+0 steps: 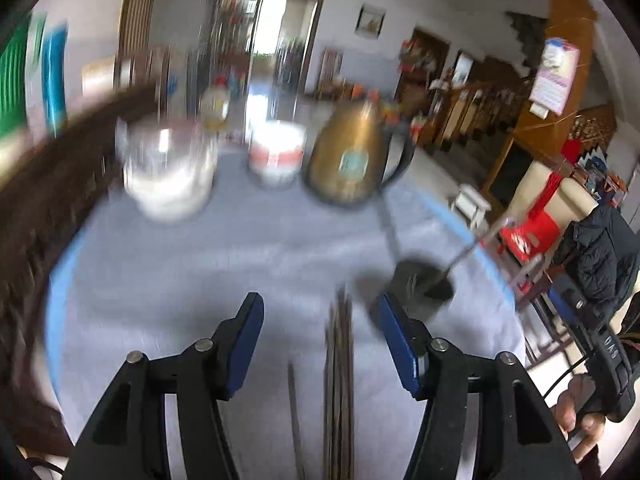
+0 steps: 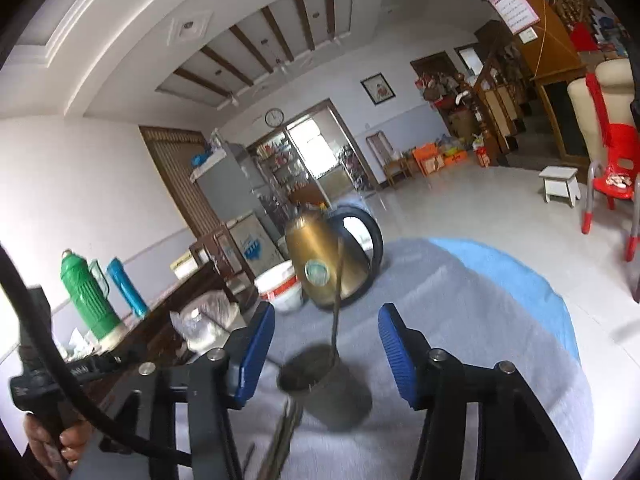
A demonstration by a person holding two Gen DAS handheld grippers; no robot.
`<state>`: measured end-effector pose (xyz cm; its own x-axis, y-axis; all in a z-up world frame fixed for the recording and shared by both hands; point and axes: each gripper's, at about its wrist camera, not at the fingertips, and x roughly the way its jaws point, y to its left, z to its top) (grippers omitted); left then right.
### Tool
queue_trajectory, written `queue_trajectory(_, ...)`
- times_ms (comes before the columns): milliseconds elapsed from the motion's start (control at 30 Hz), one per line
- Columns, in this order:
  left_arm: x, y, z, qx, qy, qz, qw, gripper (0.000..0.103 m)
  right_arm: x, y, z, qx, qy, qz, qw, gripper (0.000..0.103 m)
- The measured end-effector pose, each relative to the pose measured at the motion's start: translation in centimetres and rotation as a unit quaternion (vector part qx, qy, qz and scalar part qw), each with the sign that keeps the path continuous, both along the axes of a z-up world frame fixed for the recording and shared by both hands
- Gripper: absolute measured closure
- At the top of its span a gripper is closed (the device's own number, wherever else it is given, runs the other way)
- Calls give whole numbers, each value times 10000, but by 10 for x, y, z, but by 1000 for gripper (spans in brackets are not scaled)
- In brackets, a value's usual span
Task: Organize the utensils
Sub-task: 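Lift both held chopsticks over the grey cup and open both tools, then grasp another chopstick with the left tool while the right tool grasps one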
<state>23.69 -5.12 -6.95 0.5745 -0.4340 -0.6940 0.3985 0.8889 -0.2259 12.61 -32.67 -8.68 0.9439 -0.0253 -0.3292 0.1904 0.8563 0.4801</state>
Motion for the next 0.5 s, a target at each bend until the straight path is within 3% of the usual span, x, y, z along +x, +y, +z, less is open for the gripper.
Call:
queue_trajectory(133, -9, 2, -58, 608, 527, 96, 9967, 42, 10, 20, -29, 105, 532, 453, 9975, 55)
queue_trajectory(200, -15, 3, -80, 805, 716, 69, 9942, 42, 18, 38, -45, 6, 873, 761, 9933, 64)
queue_trajectory(267, -16, 4, -95, 1012, 816, 95, 9915, 42, 27, 52, -61, -26, 1215, 967, 9879, 65)
queue_trajectory(500, 1, 2, -123, 880, 1204, 63, 9888, 44, 46, 73, -99, 180, 1862, 1309, 9736, 68)
